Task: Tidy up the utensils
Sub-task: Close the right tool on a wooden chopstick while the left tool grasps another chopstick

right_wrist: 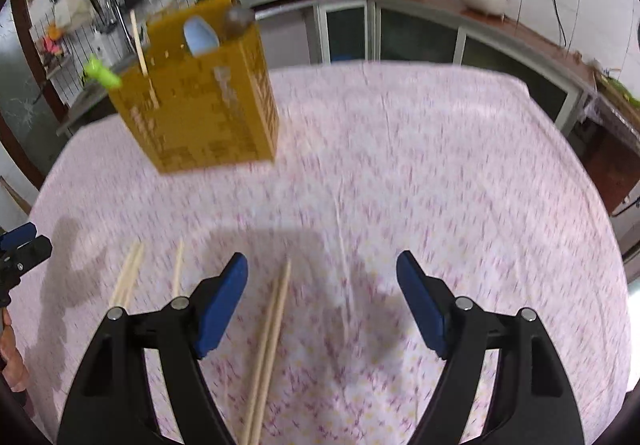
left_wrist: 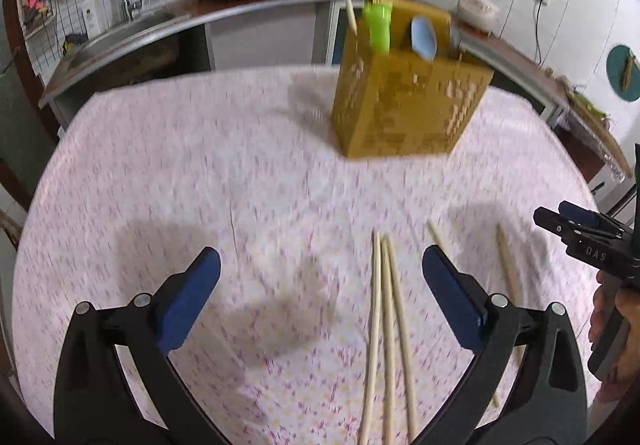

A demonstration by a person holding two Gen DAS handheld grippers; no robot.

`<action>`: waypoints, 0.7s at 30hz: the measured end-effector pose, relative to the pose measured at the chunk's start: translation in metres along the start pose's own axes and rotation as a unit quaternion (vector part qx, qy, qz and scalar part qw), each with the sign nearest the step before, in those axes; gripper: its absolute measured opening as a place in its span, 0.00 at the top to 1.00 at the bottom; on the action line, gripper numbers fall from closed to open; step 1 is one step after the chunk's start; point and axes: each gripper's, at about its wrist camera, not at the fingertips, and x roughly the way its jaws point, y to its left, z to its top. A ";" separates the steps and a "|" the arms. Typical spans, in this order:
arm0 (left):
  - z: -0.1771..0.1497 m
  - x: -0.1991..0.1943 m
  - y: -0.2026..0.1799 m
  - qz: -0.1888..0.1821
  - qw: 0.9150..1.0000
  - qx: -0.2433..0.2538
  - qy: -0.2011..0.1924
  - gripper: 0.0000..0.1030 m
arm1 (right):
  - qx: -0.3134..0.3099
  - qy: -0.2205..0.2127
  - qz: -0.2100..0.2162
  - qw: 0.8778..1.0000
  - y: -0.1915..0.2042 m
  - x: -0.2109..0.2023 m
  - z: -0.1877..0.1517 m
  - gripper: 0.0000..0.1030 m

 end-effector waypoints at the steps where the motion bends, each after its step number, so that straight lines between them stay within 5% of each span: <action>1: -0.006 0.004 -0.001 -0.001 1.000 0.000 0.006 0.05 | -0.001 0.005 -0.001 1.000 -0.001 0.003 -0.005 0.27; 5: -0.026 0.016 -0.007 0.008 1.000 0.011 0.020 0.08 | 0.004 0.018 -0.003 1.000 -0.002 0.012 -0.021 0.27; 7: -0.035 0.019 -0.010 0.011 0.999 0.022 0.024 0.25 | 0.010 0.021 0.000 1.000 -0.003 0.013 -0.026 0.30; 9: -0.038 0.024 -0.012 0.003 0.999 0.027 0.033 0.39 | 0.005 0.024 0.003 1.000 -0.001 0.014 -0.028 0.49; 10: -0.039 0.026 -0.013 0.000 0.999 0.027 0.035 0.47 | 0.004 0.028 0.002 1.000 0.000 0.015 -0.029 0.51; 12: -0.041 0.029 -0.014 -0.003 0.999 0.028 0.039 0.53 | 0.008 0.033 0.008 0.999 0.001 0.018 -0.030 0.58; 21: -0.039 0.031 -0.021 0.000 0.999 0.035 0.039 0.54 | 0.006 0.050 0.010 0.999 0.008 0.024 -0.032 0.65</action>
